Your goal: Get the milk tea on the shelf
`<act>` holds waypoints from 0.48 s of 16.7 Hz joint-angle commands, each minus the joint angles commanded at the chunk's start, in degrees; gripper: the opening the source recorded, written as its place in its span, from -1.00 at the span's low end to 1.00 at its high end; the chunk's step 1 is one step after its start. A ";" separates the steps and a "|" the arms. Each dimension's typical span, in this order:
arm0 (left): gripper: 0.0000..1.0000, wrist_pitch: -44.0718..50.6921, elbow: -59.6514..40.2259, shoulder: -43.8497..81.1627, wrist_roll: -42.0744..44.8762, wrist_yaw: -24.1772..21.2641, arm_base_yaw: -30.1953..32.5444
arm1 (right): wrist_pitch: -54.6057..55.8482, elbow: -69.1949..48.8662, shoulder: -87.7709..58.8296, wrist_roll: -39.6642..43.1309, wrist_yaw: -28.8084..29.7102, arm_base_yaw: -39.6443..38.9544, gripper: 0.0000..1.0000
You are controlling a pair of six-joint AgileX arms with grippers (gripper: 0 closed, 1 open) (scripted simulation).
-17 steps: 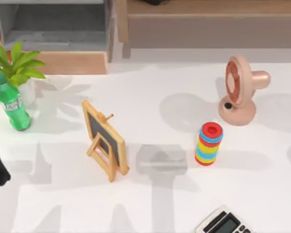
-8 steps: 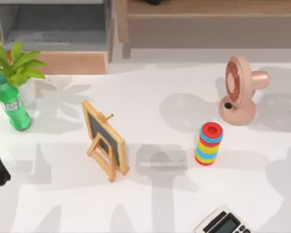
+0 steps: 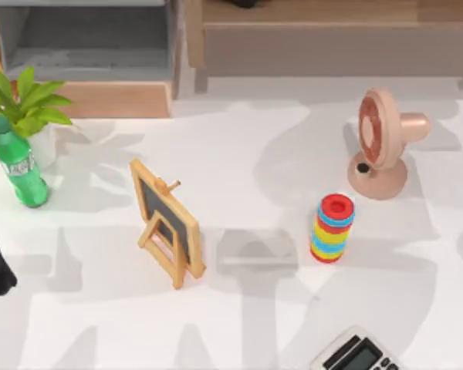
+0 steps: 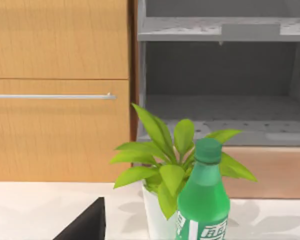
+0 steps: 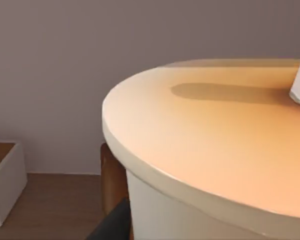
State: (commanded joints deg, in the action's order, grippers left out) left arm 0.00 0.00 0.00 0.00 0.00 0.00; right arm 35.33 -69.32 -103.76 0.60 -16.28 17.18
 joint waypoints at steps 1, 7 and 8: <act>1.00 0.00 0.00 0.00 0.00 0.00 0.00 | -2.69 -1.55 0.21 -0.07 0.86 -0.87 -1.00; 1.00 0.00 0.00 0.00 0.00 0.00 0.00 | -10.43 -6.60 0.54 -0.42 3.55 -2.49 -1.00; 1.00 0.00 0.00 0.00 0.00 0.00 0.00 | -10.43 -6.60 0.54 -0.42 3.55 -2.49 -1.00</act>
State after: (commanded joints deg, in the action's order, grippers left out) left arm 0.00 0.00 0.00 0.00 0.00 0.00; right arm 24.90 -75.92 -103.23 0.19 -12.73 14.68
